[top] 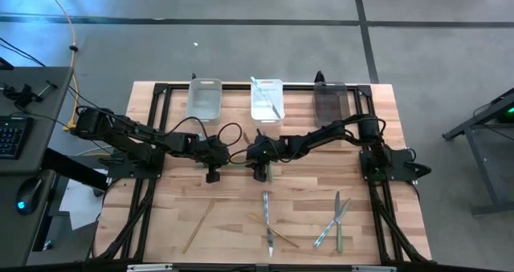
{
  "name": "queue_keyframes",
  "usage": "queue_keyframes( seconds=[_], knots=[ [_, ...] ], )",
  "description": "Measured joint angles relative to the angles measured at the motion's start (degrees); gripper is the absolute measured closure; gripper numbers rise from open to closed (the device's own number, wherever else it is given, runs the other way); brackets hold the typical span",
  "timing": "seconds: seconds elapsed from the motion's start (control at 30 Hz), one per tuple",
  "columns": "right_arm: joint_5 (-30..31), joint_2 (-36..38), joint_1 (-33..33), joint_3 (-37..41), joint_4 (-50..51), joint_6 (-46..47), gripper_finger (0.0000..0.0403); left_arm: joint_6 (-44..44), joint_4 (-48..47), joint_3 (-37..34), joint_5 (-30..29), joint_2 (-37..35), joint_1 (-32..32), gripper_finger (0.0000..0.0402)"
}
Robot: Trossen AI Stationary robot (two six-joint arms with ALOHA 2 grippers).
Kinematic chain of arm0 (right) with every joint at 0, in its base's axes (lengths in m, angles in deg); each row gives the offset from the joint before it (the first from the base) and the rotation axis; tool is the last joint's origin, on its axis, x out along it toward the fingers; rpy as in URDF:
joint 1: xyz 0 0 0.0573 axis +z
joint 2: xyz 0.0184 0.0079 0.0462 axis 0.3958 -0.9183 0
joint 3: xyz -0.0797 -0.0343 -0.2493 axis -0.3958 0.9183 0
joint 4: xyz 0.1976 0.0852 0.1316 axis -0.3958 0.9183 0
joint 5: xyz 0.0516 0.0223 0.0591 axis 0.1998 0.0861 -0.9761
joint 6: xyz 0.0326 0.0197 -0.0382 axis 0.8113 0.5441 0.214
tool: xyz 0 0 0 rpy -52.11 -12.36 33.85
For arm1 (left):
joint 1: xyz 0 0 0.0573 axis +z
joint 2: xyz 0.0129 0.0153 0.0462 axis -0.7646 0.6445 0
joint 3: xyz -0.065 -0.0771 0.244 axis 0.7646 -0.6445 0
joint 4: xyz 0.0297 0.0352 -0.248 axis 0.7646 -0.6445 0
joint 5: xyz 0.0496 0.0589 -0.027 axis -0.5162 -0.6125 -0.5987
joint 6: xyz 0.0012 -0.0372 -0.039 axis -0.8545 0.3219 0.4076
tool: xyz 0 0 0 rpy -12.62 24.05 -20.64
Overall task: Sort silverware by color (type)
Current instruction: Put the top left green table knife into the black bin
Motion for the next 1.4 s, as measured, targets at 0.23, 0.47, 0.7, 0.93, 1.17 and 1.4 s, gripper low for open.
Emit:
queue_keyframes(
  seconds=[0.23, 0.47, 0.7, 0.93, 1.17, 1.4],
  knots=[
    [0.1, 0.0, 1.5, 0.0, -1.6, -4.6, 0.027, -0.1, 0.8, 0.0, -0.2, 0.3, 0.0, 0.0401],
    [3.6, 0.0, 2.4, 0.0, -2.2, -6.9, 0.027, -0.2, 0.9, 0.0, -0.3, 0.3, 0.0, 0.0401],
    [3.7, -3.7, 2.3, -1.7, -4.3, -5.9, 0.027, -0.1, 1.8, 0.1, -0.5, 0.3, 0.0, 0.0401],
    [4.6, -5.2, 2.2, -3.5, -3.8, -3.7, 0.0275, 0.0, 1.5, 0.1, -0.5, -0.4, 0.0, 0.0401],
    [5.0, -5.3, 1.7, -3.6, -0.4, -3.4, 0.0333, 0.4, 0.2, 0.1, -1.3, -4.1, 0.0, 0.0401],
    [5.0, -5.3, 1.7, -3.5, -0.3, -3.4, 0.0356, 2.6, -5.6, 0.1, -8.4, -12.7, -2.2, 0.0401]
  ],
)
